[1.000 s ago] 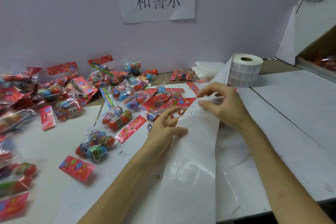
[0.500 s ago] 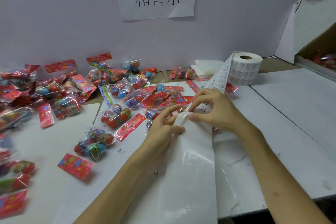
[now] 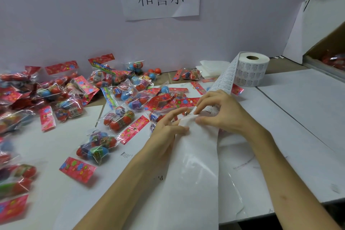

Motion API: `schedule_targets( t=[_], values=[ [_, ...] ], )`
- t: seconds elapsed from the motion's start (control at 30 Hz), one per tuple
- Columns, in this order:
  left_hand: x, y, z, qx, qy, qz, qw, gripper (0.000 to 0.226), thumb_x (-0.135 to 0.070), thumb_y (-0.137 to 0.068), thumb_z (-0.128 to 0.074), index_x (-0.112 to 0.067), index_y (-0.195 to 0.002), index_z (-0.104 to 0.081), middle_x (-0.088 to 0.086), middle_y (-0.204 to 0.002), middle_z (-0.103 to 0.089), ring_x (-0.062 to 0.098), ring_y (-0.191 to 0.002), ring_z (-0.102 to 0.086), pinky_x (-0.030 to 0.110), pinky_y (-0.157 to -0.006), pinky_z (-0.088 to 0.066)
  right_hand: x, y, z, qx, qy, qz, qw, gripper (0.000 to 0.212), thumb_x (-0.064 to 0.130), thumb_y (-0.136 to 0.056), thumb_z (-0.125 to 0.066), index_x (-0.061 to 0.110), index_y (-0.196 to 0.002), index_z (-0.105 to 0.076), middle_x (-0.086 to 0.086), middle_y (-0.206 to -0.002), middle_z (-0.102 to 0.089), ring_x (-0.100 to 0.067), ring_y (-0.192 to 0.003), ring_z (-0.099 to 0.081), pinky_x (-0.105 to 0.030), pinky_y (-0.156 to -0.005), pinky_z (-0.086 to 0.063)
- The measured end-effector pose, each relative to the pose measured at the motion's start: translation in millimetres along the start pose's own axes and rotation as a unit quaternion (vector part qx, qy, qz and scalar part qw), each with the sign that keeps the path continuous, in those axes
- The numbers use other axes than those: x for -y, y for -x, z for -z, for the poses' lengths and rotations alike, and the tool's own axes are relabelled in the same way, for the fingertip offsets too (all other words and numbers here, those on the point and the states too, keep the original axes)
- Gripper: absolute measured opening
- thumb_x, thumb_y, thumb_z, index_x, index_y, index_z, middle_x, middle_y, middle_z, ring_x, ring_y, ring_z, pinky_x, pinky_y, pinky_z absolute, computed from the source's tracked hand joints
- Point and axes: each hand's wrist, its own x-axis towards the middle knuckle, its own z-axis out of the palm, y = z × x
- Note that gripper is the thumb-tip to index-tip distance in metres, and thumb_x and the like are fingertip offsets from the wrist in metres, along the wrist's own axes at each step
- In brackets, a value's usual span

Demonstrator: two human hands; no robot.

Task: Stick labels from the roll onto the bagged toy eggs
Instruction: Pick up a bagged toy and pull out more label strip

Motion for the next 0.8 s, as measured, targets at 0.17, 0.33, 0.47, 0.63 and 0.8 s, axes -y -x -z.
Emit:
schedule_targets(
  t=[0.17, 0.33, 0.47, 0.63, 0.8],
  values=[
    [2, -2, 0, -0.010, -0.005, 0.004, 1.000, 0.058, 0.013, -0.085, -0.058, -0.035, -0.112, -0.077, -0.011, -0.087, -0.080, 0.018, -0.087, -0.078, 0.038, -0.079, -0.063, -1, 0, 0, -0.008, -0.019, -0.008, 1.000, 0.010, 0.032, -0.074, -0.089, 0.032, -0.078, -0.081, 0.015, -0.097, -0.070, -0.007, -0.107, -0.054, -0.043, -0.100, -0.042],
    [3, -2, -2, -0.009, -0.023, -0.004, 1.000, 0.059, 0.013, -0.088, -0.058, -0.032, -0.126, -0.069, 0.013, -0.115, -0.076, 0.036, -0.097, -0.073, 0.047, -0.084, -0.058, 0, 1, 1, -0.010, -0.016, -0.013, 1.000, 0.006, 0.026, -0.077, -0.087, 0.027, -0.077, -0.081, 0.017, -0.095, -0.071, -0.008, -0.106, -0.054, -0.048, -0.102, -0.040],
    [4, -1, -4, 0.007, -0.035, -0.025, 0.999, 0.061, 0.013, -0.084, -0.061, -0.029, -0.130, -0.066, 0.014, -0.118, -0.075, 0.036, -0.102, -0.073, 0.047, -0.087, -0.059, 1, 1, 0, -0.015, -0.020, -0.023, 0.999, 0.011, 0.017, -0.078, -0.083, 0.026, -0.074, -0.080, 0.015, -0.093, -0.072, -0.011, -0.106, -0.056, -0.044, -0.100, -0.042],
    [4, 2, -5, 0.027, -0.048, -0.035, 0.998, 0.065, 0.015, -0.086, -0.063, -0.025, -0.137, -0.060, 0.014, -0.118, -0.076, 0.037, -0.105, -0.073, 0.053, -0.093, -0.058, 0, 0, -1, -0.033, -0.013, -0.022, 0.999, 0.015, 0.014, -0.081, -0.080, 0.027, -0.074, -0.076, 0.011, -0.088, -0.072, -0.004, -0.093, -0.062, -0.020, -0.084, -0.045],
    [5, 3, -10, 0.060, -0.056, -0.013, 0.997, 0.073, 0.004, -0.081, -0.075, -0.030, -0.141, -0.050, 0.012, -0.121, -0.076, 0.040, -0.107, -0.073, 0.061, -0.094, -0.056, -4, -2, -2, -0.085, -0.019, -0.036, 0.996, 0.012, 0.012, -0.084, -0.076, 0.023, -0.080, -0.078, 0.012, -0.079, -0.073, -0.007, -0.081, -0.067, -0.016, -0.078, -0.054]
  ],
)
